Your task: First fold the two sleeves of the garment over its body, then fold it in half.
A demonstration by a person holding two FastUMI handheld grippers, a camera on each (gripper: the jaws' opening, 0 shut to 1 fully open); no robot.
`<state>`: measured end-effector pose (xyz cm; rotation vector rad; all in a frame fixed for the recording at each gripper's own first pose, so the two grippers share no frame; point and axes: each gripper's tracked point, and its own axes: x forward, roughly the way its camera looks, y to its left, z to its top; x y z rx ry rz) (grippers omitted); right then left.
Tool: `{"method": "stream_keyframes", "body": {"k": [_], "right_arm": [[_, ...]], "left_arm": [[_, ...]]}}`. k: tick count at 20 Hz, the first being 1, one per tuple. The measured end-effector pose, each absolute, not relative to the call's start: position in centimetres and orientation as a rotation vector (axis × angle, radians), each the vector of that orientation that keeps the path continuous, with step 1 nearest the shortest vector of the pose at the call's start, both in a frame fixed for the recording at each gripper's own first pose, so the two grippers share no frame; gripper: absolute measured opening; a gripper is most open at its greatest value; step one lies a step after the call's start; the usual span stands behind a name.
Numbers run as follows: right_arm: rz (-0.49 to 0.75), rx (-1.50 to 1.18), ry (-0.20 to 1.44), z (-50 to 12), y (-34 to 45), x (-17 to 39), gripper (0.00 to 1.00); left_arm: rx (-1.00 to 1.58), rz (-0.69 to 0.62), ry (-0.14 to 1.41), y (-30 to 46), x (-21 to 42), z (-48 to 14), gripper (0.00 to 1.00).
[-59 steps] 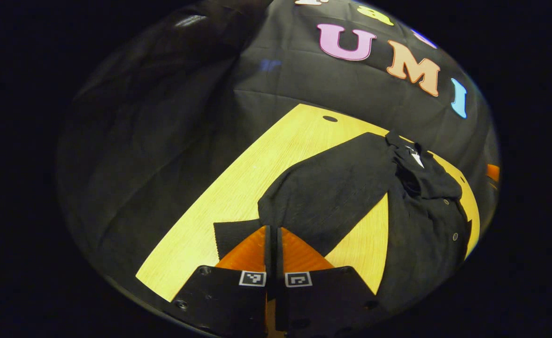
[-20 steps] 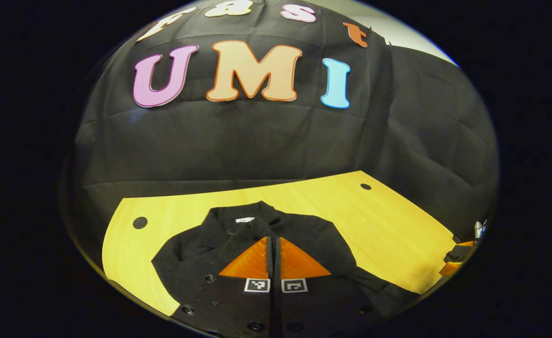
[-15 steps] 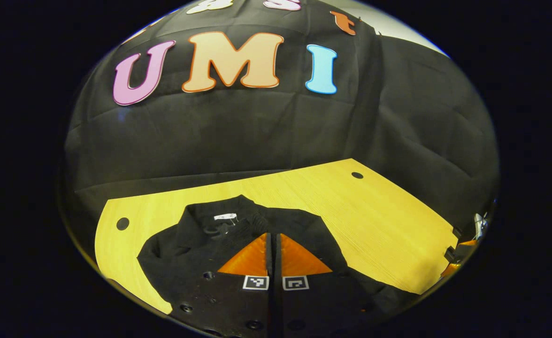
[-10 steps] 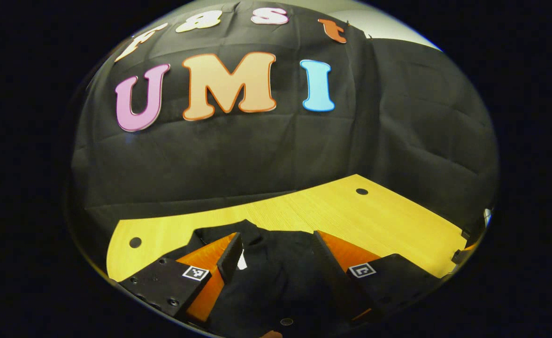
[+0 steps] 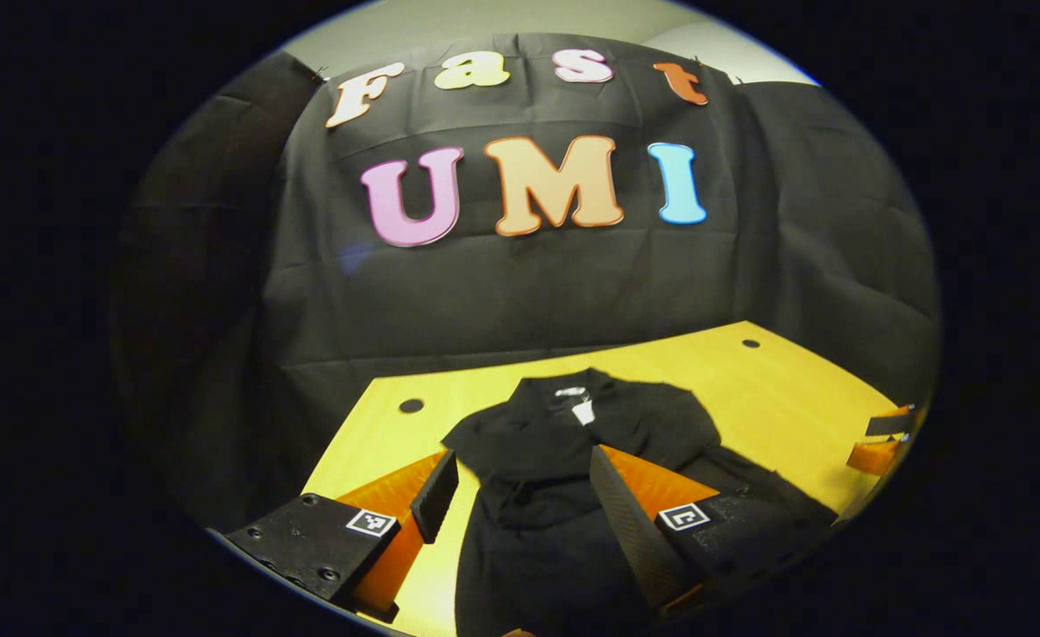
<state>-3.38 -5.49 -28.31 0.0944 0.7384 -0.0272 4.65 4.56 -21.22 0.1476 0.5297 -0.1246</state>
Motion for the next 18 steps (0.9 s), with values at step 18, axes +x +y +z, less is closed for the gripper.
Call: {"method": "stream_keyframes", "body": {"k": [18], "right_arm": [[-0.069,-0.061,1.086,-39.2,-6.1,-14.1,0.98]], "left_arm": [[0.09,0.016,0.997,13.4,-15.2,-35.7,0.94]]}}
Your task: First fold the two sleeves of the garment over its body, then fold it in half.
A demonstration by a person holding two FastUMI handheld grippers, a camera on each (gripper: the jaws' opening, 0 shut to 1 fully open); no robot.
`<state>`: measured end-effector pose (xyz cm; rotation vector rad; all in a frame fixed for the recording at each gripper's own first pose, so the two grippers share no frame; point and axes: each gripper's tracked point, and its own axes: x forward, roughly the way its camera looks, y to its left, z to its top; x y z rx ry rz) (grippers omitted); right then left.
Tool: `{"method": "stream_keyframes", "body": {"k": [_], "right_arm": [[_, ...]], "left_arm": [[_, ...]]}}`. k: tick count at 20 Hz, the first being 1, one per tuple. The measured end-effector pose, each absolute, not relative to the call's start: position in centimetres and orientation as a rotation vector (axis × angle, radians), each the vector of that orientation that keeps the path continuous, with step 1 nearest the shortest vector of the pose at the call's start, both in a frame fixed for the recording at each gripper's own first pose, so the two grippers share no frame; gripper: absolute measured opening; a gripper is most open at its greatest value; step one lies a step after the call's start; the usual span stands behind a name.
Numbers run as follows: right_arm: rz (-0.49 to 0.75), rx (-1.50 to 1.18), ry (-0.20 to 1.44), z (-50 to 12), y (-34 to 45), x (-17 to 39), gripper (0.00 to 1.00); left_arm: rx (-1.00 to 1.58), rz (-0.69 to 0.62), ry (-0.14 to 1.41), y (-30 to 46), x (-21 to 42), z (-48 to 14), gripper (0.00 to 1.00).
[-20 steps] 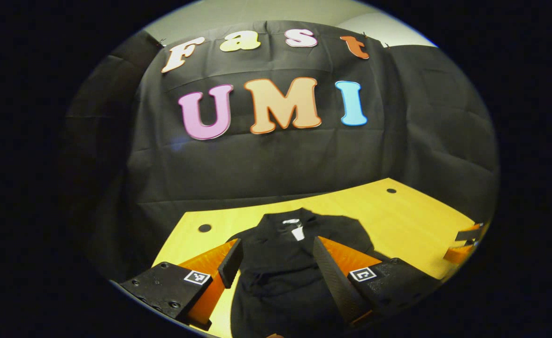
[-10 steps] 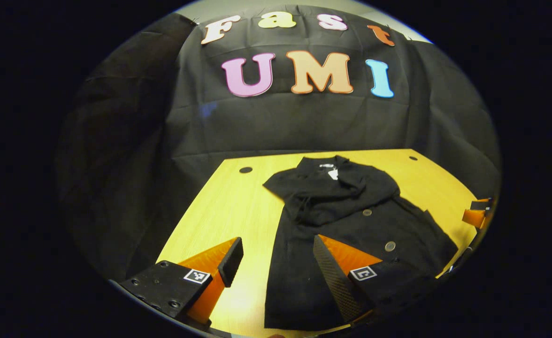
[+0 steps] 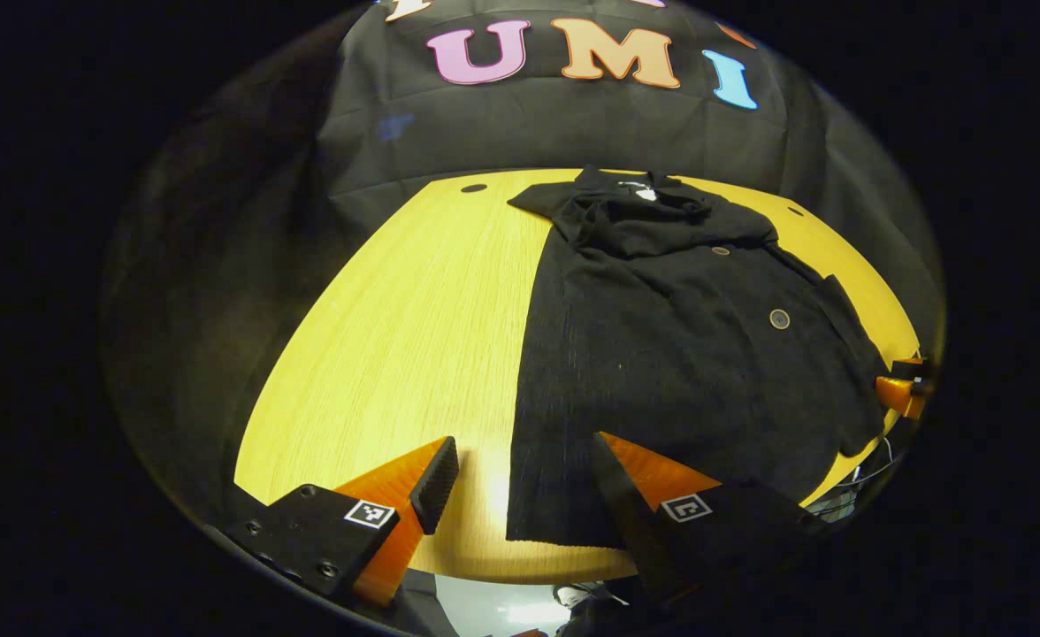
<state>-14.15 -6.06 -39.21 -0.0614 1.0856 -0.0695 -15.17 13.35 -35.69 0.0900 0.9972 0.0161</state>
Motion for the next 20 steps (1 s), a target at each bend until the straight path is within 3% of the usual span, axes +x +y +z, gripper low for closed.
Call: {"method": "stream_keyframes", "body": {"k": [1,2,3,4,6,7,8,9,11,20], "right_arm": [[-0.066,-0.046,1.095,-39.3,-6.0,-14.0,0.98],[-0.061,0.005,1.112,-39.5,-5.6,-14.4,0.88],[-0.036,-0.01,1.115,-39.7,-5.5,-14.5,0.84],[0.004,-0.016,1.113,-39.6,-4.7,-14.5,0.83],[0.036,-0.029,1.102,-39.8,-3.7,-14.3,0.43],[0.028,-0.029,1.097,-39.8,-3.8,-14.3,0.29],[0.025,-0.008,1.091,-39.9,-3.5,-14.4,0.26],[0.019,0.026,1.078,-40.1,-3.3,-13.8,0.08],[0.025,0.026,1.082,-40.1,-3.3,-13.6,0.03],[0.101,0.102,0.97,-36.0,-2.7,-10.9,0.02]], "left_arm": [[0.066,0.005,0.994,12.9,-14.9,-36.0,0.94],[0.033,-0.027,0.992,12.2,-15.0,-36.2,0.89],[0.052,-0.084,0.975,11.6,-14.9,-36.1,0.86],[0.061,-0.131,0.966,10.7,-14.9,-36.1,0.7],[0.092,-0.151,0.954,10.1,-14.7,-36.3,0.38],[0.091,-0.143,0.942,10.2,-14.5,-36.4,0.27],[0.074,-0.132,0.94,10.3,-14.5,-36.4,0.22],[-0.005,-0.114,0.928,9.5,-14.7,-36.4,0.04],[-0.006,-0.119,0.916,9.3,-14.6,-36.1,0.0],[-0.096,-0.085,0.944,8.0,-11.8,-33.4,0.0]]}}
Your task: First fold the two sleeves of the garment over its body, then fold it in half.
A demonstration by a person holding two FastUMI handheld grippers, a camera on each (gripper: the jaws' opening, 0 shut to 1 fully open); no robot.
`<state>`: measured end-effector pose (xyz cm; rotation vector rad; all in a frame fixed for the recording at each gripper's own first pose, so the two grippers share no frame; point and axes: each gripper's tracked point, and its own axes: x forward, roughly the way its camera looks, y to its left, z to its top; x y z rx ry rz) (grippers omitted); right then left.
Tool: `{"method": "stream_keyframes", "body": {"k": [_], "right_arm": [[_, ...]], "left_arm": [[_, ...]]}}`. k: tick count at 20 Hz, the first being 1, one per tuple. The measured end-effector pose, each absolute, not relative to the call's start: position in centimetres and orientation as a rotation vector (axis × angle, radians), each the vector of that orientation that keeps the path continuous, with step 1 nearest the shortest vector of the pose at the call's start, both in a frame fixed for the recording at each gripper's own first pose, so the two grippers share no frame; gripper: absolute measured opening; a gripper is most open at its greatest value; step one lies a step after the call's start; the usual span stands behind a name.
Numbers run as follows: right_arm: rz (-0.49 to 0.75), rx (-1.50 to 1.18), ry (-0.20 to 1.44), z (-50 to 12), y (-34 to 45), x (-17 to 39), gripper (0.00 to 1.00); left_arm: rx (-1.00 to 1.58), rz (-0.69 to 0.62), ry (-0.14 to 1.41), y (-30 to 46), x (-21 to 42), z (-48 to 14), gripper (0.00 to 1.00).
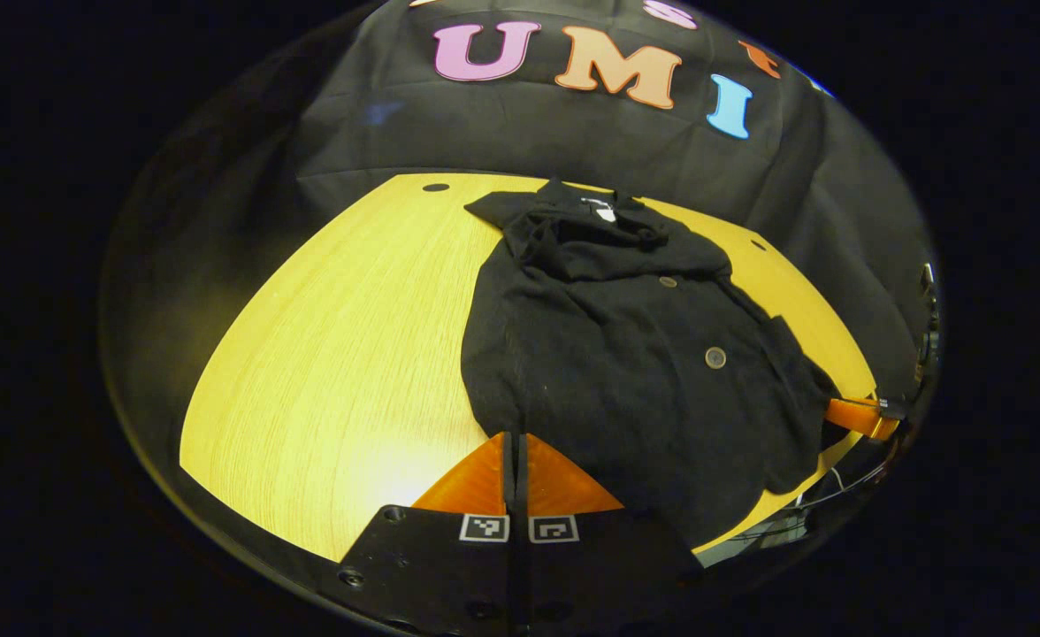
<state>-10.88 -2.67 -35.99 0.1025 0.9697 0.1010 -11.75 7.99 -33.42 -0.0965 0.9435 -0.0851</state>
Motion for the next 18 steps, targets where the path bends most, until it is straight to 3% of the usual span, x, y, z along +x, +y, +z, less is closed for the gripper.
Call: {"method": "stream_keyframes", "body": {"k": [6,17,18], "right_arm": [[0.144,0.136,0.742,-28.6,-1.8,-3.5,0.02],[0.158,0.134,0.581,-22.6,0.2,7.8,0.05],[0.161,0.131,0.572,-22.3,0.4,8.7,0.02]], "left_arm": [[-0.038,-0.119,0.73,6.5,-2.7,-24.5,0.0],[-0.084,-0.117,0.631,7.7,6.8,-21.8,0.0],[-0.082,-0.114,0.622,8.0,7.6,-21.6,0.0]]}}
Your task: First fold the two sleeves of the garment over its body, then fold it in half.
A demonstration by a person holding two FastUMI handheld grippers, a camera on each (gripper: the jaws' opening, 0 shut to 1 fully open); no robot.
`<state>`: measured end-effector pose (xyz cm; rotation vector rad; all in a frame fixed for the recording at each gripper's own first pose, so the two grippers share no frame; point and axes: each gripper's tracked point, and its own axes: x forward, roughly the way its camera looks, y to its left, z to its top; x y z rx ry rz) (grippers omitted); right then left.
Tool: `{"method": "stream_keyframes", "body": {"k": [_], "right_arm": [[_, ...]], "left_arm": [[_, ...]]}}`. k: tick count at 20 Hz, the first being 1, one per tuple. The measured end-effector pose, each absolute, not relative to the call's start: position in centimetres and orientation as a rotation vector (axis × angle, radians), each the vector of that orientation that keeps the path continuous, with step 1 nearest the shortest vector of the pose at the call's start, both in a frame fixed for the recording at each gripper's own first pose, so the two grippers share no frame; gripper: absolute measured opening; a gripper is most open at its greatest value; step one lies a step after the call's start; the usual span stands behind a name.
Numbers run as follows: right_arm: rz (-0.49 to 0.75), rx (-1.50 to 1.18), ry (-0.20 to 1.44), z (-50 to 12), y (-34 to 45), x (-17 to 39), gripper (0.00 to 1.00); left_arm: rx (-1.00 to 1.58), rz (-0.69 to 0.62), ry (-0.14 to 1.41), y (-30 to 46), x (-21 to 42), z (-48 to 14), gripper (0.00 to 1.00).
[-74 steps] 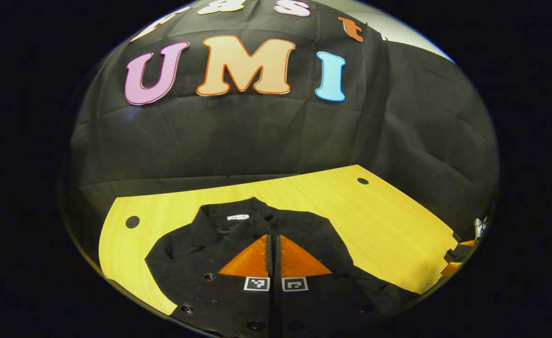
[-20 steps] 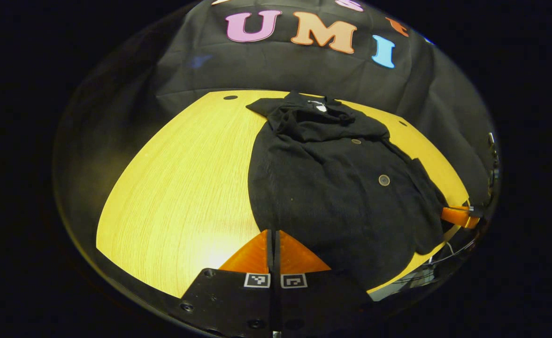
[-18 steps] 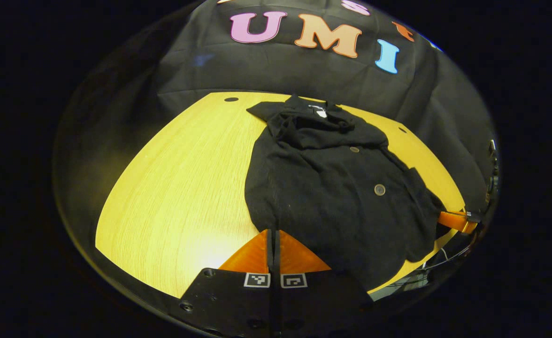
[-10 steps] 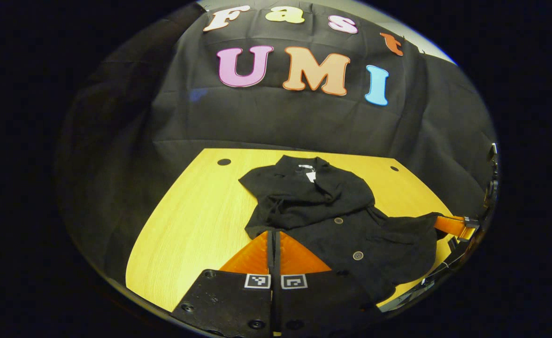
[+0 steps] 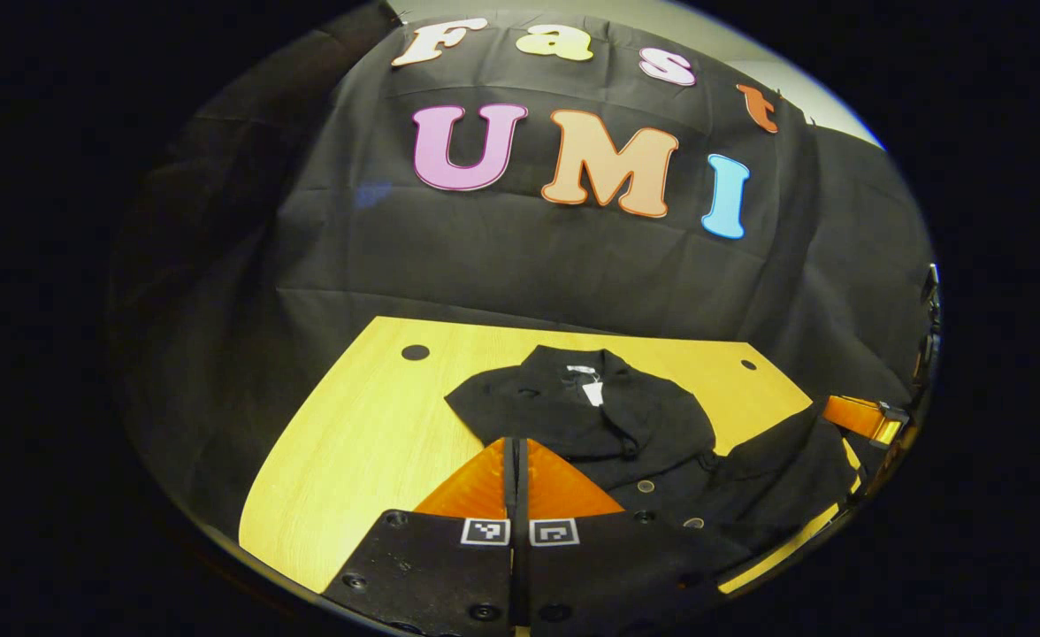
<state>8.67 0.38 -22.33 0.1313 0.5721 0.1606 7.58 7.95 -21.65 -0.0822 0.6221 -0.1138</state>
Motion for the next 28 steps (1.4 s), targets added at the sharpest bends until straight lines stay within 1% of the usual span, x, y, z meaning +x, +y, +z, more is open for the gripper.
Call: {"method": "stream_keyframes", "body": {"k": [4,7,8,9,10,12,13,14,15,21,22,23,24,26,27,28], "right_arm": [[0.161,0.129,0.54,-21.4,0.8,12.3,0.02],[0.147,0.137,0.512,-20.6,1.1,16.3,0.02],[0.142,0.136,0.51,-20.6,1.0,17.2,0.05],[0.131,0.141,0.513,-21.0,1.0,18.8,0.0],[0.123,0.146,0.517,-21.3,1.0,19.7,0.02],[0.105,0.148,0.517,-21.8,0.8,22.1,0.02],[0.101,0.149,0.517,-21.9,0.8,22.8,0.05],[0.09,0.148,0.515,-22.0,0.6,23.9,0.05],[0.078,0.148,0.516,-22.1,0.4,24.8,0.02],[-0.021,0.171,0.554,-24.4,-1.1,28.7,0.02],[-0.051,0.184,0.568,-25.1,-1.5,29.1,0.02],[-0.108,0.211,0.591,-25.9,-2.6,29.7,0.07],[-0.153,0.212,0.57,-25.4,-3.3,30.1,0.37],[-0.181,0.185,0.491,-22.9,-4.4,28.7,0.97],[-0.173,0.147,0.43,-20.0,-4.5,26.9,0.97],[-0.166,0.131,0.417,-19.2,-4.5,26.1,0.97]], "left_arm": [[-0.096,-0.107,0.589,8.3,11.0,-21.0,0.0],[-0.087,-0.103,0.59,8.7,13.5,-21.3,0.0],[-0.086,-0.102,0.584,8.9,14.5,-21.3,0.0],[-0.098,-0.098,0.567,9.1,16.1,-21.4,0.0],[-0.105,-0.094,0.567,9.2,16.9,-21.6,0.0],[-0.105,-0.085,0.571,9.9,19.1,-22.5,0.0],[-0.102,-0.084,0.574,10.1,19.7,-22.8,0.0],[-0.099,-0.081,0.572,10.4,20.5,-23.0,0.0],[-0.095,-0.079,0.571,10.5,21.2,-23.3,0.0],[-0.004,-0.08,0.602,11.0,24.3,-26.0,0.0],[0.014,-0.046,0.587,11.7,25.0,-26.1,0.0],[0.026,0.022,0.533,13.1,25.9,-25.0,0.0],[0.027,0.063,0.472,13.6,26.7,-24.1,0.31],[0.022,0.071,0.402,13.6,26.4,-21.6,0.92],[0.021,0.07,0.358,13.1,25.4,-19.2,0.92],[0.023,0.073,0.337,13.0,24.9,-18.0,0.93]]}}
